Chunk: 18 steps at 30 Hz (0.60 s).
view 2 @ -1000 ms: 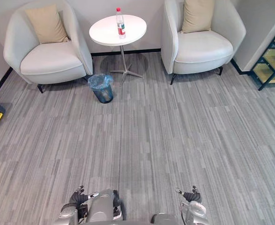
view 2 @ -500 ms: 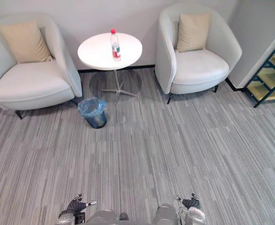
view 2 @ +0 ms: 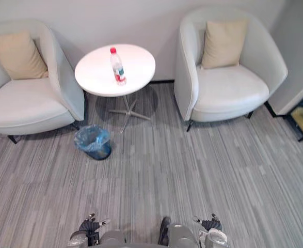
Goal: Gather rubbish on tea table into small bin, then transfer packed bag to large trash can.
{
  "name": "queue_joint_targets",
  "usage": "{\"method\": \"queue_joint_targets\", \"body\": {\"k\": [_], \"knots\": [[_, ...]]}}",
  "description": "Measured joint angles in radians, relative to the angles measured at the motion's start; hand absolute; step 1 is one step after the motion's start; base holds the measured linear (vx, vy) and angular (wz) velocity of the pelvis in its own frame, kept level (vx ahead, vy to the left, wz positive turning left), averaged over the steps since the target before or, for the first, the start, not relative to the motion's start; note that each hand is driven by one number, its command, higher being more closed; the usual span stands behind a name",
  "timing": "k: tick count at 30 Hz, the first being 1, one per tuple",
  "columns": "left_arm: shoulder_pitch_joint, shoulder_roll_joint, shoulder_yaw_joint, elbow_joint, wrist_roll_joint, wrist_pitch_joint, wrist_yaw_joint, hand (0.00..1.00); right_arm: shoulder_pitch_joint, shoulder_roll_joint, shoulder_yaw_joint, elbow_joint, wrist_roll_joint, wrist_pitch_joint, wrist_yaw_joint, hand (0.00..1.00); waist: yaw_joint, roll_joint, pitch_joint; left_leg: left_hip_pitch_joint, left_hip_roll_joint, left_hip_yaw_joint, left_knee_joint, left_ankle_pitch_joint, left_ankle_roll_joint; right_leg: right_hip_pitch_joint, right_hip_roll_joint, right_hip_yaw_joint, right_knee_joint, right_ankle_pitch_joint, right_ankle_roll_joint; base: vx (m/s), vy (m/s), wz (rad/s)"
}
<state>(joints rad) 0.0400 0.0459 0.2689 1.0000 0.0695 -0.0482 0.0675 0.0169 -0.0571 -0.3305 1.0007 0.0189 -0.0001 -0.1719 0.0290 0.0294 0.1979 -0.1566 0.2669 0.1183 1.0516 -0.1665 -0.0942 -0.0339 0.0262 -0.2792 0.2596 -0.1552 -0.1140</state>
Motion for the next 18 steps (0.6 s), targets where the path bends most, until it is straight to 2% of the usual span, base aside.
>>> {"method": "queue_joint_targets", "body": {"k": [1, 2, 3, 4, 5, 6, 7, 8, 9, 10, 11, 13, 14, 15, 16, 17, 18], "knots": [[0.0, 0.0, -0.001, -0.017, 0.0, -0.001, 0.0, 0.0, 0.001, 0.001, 0.01, -0.005, 0.01, 0.0, -0.001, 0.0, 0.012, -0.01, -0.003, -0.047, 0.0, 0.03, -0.015, -0.007, 0.011, 0.026, 0.0, 0.01, -0.021, -0.009, 0.004, 0.23, -0.081, -0.23], [0.0, -0.004, 0.001, -0.031, -0.003, -0.004, 0.0, 0.0, -0.006, 0.008, 0.014, -0.007, 0.012, -0.001, -0.001, 0.0, 0.022, -0.007, 0.0, -0.105, -0.002, 0.078, -0.081, -0.022, 0.035, 0.07, 0.0, 0.026, -0.052, -0.015, 0.015, 0.39, -0.05, -0.34], [0.001, -0.008, 0.0, -0.034, -0.011, -0.005, 0.0, 0.0, -0.01, 0.003, 0.01, -0.008, 0.013, -0.001, -0.001, 0.0, 0.026, -0.001, 0.0, -0.136, -0.014, 0.119, -0.198, -0.027, 0.043, 0.106, -0.002, 0.038, -0.078, -0.016, 0.037, 0.38, 0.006, -0.31], [0.0, -0.01, 0.001, -0.035, -0.012, -0.005, 0.001, 0.0, -0.01, 0.0, 0.006, -0.008, 0.014, -0.001, -0.001, 0.0, 0.032, 0.001, -0.001, -0.139, -0.028, 0.137, -0.282, -0.026, 0.043, 0.12, -0.007, 0.043, -0.088, -0.02, 0.046, 0.49, 0.06, -0.29], [0.0, -0.015, 0.001, -0.037, -0.019, -0.006, 0.001, 0.0, -0.008, 0.0, -0.002, -0.006, 0.015, 0.0, -0.001, 0.0, 0.043, 0.002, -0.001, -0.141, -0.066, 0.151, -0.466, -0.019, 0.035, 0.145, -0.017, 0.056, -0.107, -0.032, 0.063, 0.45, 0.113, -0.25], [0.004, -0.015, 0.0, -0.036, -0.019, -0.006, 0.001, 0.0, -0.013, 0.001, -0.011, -0.004, 0.015, 0.002, -0.001, 0.0, 0.045, 0.0, -0.002, -0.136, -0.111, 0.149, -0.663, 0.016, 0.015, 0.177, -0.028, 0.067, -0.128, -0.044, 0.079, 0.49, 0.137, -0.22], [0.004, -0.015, 0.0, -0.035, -0.019, -0.004, 0.001, 0.0, -0.014, -0.001, -0.011, -0.004, 0.015, 0.002, -0.001, 0.0, 0.045, 0.001, -0.002, -0.127, -0.129, 0.149, -0.751, 0.044, 0.015, 0.191, -0.032, 0.072, -0.134, -0.051, 0.09, 0.53, 0.184, -0.31], [0.008, -0.013, 0.001, -0.028, -0.02, -0.005, 0.001, 0.0, -0.017, -0.006, -0.012, 0.008, 0.015, 0.002, -0.001, 0.0, 0.054, -0.002, -0.002, -0.1, -0.152, 0.145, -0.833, 0.167, 0.044, 0.219, -0.043, 0.095, -0.145, -0.071, 0.118, 0.57, 0.212, -0.33], [0.005, 0.0, -0.001, -0.017, -0.019, -0.005, 0.002, 0.0, -0.02, 0.001, -0.012, 0.026, 0.014, 0.002, 0.0, 0.0, 0.063, -0.03, -0.016, -0.074, -0.201, 0.156, -0.847, 0.191, 0.125, 0.239, -0.087, 0.119, -0.153, -0.086, 0.142, 0.67, 0.243, -0.21], [0.002, 0.006, -0.001, -0.015, -0.019, -0.005, 0.001, 0.0, -0.02, -0.001, -0.013, 0.035, 0.012, 0.003, 0.0, 0.0, 0.058, -0.048, -0.019, -0.082, -0.219, 0.155, -0.819, 0.161, 0.143, 0.238, -0.107, 0.125, -0.143, -0.085, 0.144, 0.55, 0.193, 0.01], [0.0, 0.017, -0.001, -0.014, -0.019, -0.005, 0.0, 0.0, -0.019, -0.002, -0.014, 0.037, 0.01, 0.004, 0.0, 0.0, 0.06, -0.054, -0.02, -0.087, -0.225, 0.157, -0.792, 0.136, 0.151, 0.237, -0.117, 0.131, -0.126, -0.085, 0.144, 0.52, 0.188, 0.19], [0.0, 0.021, -0.002, -0.002, -0.019, -0.005, 0.001, 0.0, -0.017, -0.015, -0.017, 0.048, 0.004, 0.004, 0.0, 0.0, 0.065, -0.057, -0.023, -0.07, -0.239, 0.157, -0.733, 0.057, 0.16, 0.202, -0.142, 0.168, 0.025, -0.095, 0.164, 0.54, 0.231, 0.09], [-0.001, 0.028, -0.006, 0.014, -0.019, -0.004, 0.001, 0.0, -0.02, -0.018, -0.016, 0.054, -0.005, 0.004, 0.001, 0.0, 0.063, -0.059, -0.026, -0.032, -0.254, 0.156, -0.739, 0.018, 0.166, 0.13, -0.163, 0.175, 0.226, -0.086, 0.228, 0.48, 0.208, 0.1], [0.0, 0.037, -0.023, 0.024, -0.019, -0.001, 0.001, 0.0, -0.019, -0.017, -0.014, 0.054, -0.015, 0.004, 0.001, 0.0, 0.059, -0.062, -0.027, 0.004, -0.269, 0.149, -0.749, -0.003, 0.171, 0.068, -0.189, 0.184, 0.398, -0.045, 0.3, 0.48, 0.173, 0.25], [0.002, 0.047, -0.049, 0.04, -0.019, 0.003, 0.001, 0.0, -0.016, -0.016, -0.013, 0.055, -0.023, 0.005, 0.003, 0.0, 0.047, -0.067, -0.03, 0.055, -0.291, 0.134, -0.759, -0.024, 0.178, -0.001, -0.219, 0.203, 0.585, -0.021, 0.342, 0.4, 0.113, 0.4], [0.004, 0.049, -0.054, 0.046, -0.019, 0.005, 0.0, 0.0, -0.015, -0.016, -0.013, 0.054, -0.026, 0.005, 0.003, 0.0, 0.039, -0.067, -0.03, 0.081, -0.302, 0.118, -0.765, -0.03, 0.184, -0.028, -0.233, 0.198, 0.654, -0.029, 0.328, 0.49, 0.101, 0.48], [0.008, 0.048, -0.06, 0.05, -0.019, 0.007, 0.001, 0.0, -0.013, -0.017, -0.011, 0.052, -0.028, 0.005, 0.004, 0.0, 0.039, -0.062, -0.028, 0.14, -0.31, 0.104, -0.784, -0.04, 0.186, -0.081, -0.251, 0.19, 0.75, -0.05, 0.292, 0.44, 0.059, 0.42]]}}
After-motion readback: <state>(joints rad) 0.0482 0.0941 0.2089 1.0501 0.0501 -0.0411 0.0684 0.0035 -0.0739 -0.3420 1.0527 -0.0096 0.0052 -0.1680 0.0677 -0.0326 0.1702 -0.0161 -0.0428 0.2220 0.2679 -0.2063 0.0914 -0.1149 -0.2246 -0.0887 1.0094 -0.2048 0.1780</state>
